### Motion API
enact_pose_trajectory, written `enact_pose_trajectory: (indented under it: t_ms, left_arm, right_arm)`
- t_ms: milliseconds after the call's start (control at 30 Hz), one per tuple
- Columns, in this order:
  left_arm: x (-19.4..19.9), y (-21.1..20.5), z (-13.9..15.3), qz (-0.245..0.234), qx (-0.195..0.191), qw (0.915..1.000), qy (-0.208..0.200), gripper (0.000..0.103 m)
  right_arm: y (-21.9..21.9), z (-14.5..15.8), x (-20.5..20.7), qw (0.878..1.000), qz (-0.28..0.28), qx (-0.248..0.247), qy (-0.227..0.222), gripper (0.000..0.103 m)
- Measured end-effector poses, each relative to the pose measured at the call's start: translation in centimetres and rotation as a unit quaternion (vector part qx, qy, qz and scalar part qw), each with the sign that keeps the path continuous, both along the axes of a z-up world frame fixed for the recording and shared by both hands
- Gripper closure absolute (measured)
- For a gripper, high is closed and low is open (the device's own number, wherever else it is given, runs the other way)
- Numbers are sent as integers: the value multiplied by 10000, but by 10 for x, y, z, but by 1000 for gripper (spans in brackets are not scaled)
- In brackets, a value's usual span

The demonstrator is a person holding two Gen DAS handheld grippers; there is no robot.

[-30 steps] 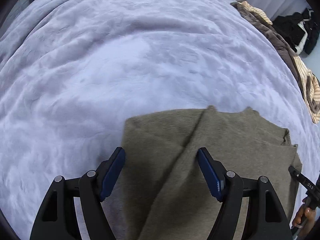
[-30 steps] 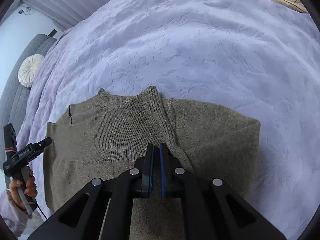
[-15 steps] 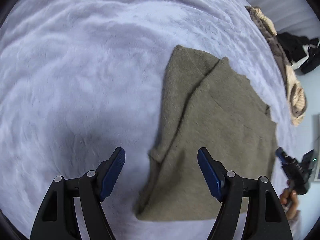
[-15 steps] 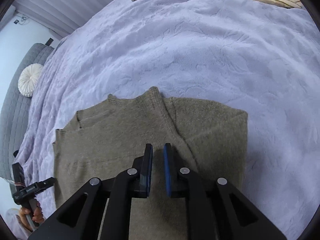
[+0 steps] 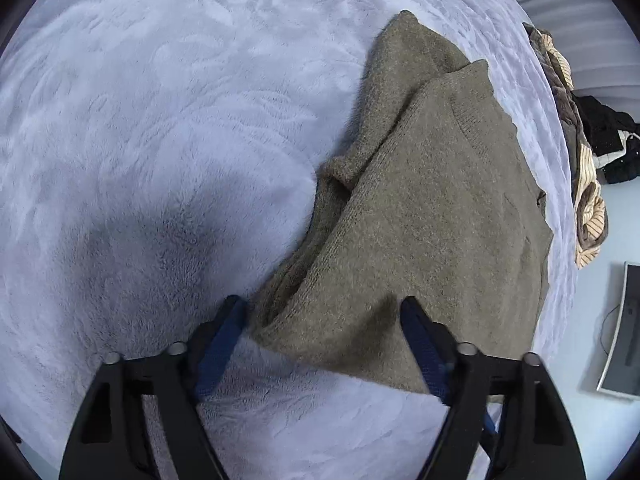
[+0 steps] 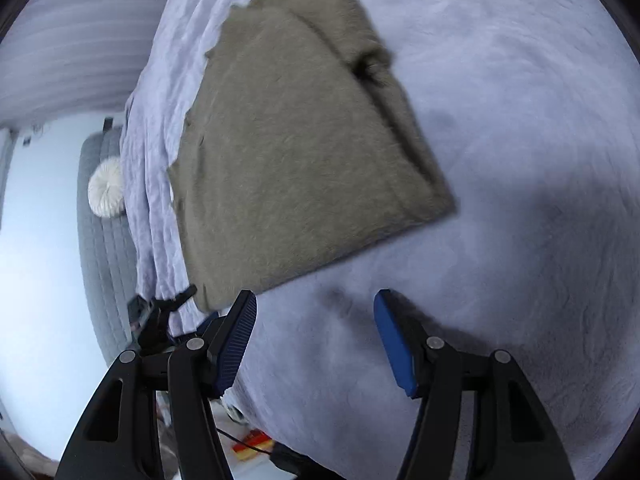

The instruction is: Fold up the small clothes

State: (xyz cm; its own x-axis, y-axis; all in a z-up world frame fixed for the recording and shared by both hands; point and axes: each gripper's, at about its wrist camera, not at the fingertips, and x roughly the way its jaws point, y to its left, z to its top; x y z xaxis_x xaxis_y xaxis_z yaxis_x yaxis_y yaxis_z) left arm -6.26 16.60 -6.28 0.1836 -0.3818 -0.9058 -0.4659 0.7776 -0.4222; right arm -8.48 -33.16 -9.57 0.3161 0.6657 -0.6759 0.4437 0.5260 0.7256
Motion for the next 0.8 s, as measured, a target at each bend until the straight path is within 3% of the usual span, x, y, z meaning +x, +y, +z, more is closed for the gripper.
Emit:
enact_pose_trajectory:
  t_ms: [33,67,100,133,167,300,400,533,700,800]
  left_arm:
    - [4,-2,-1,-79,58,9999,34,61]
    - [6,-4,-1,-147,92,9998,20,67]
    - [6,-6,1,-199,37,9998,-47,81]
    - [6,-7,6,-256,28,9996,-101,81]
    - [4,-9,14,-336,148,9991,-205,81]
    - [-5,-10,35,-679,558,9948,-511,81]
    - [-11,-6,14,-842,810,9928,-267,81]
    - [-21,7,9,-741,631,9948,-302,81]
    - [-28,21,17,-922,665,9933,-198,81]
    - [-24,23,24,-1153,902,9892,-107,81]
  right_arm:
    - [-8,-4,0,9991,-409,40,-54,38]
    - [-14,-7,2,9975,-688,94,-96,40]
    - [-19,-10,3,9952,-958,189,-114,46]
    - [-21,-14,7,9933,-1119,289,-61,81]
    - [-22,-12,11,9933,-1112,322,-53,95]
    - [-6,28,27,9955,-48,-754,-578,95]
    - [-1,18,32,9878,456,-1435,-394,95]
    - [-8,-3,31,9906,347,-1306,-213,95]
    - [-14,3,8,9924,23,-1231,-48,89]
    - [-1,16,-8,9946,86,-1034,-93,85]
